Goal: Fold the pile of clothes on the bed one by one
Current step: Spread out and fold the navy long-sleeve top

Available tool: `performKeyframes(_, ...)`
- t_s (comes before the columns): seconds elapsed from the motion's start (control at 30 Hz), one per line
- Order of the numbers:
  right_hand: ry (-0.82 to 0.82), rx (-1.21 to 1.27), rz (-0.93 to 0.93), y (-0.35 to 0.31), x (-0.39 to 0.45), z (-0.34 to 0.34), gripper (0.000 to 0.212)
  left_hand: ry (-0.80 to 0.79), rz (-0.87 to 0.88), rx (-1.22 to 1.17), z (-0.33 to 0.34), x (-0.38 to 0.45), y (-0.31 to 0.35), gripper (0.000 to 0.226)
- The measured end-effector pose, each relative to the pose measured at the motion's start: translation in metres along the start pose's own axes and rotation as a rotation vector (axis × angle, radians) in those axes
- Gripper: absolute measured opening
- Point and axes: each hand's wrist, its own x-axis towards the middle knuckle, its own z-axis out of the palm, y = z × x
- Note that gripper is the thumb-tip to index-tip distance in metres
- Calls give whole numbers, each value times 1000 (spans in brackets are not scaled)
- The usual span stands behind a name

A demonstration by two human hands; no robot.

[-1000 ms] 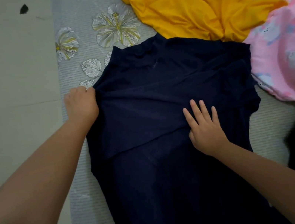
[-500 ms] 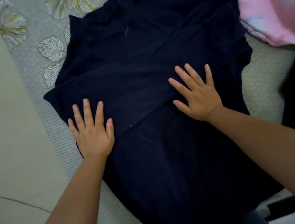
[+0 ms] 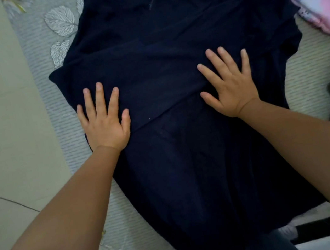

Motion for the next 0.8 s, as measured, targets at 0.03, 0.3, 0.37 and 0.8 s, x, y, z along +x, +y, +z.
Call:
performKeyframes(0.03, 17, -6, 1, 0, -1, 2, 64, 3, -2, 5, 1, 0, 0, 60)
performKeyframes(0.3, -151, -191, 25, 4, 3, -1, 64, 127, 27, 16, 1, -49, 41, 51)
performKeyframes(0.37, -238, -210, 6, -1, 1, -9, 65, 94, 135, -13, 9, -99, 69, 53)
performKeyframes(0.8, -420, -92, -360, 52, -282, 9, 84, -357, -131, -1, 66, -339, 161, 90)
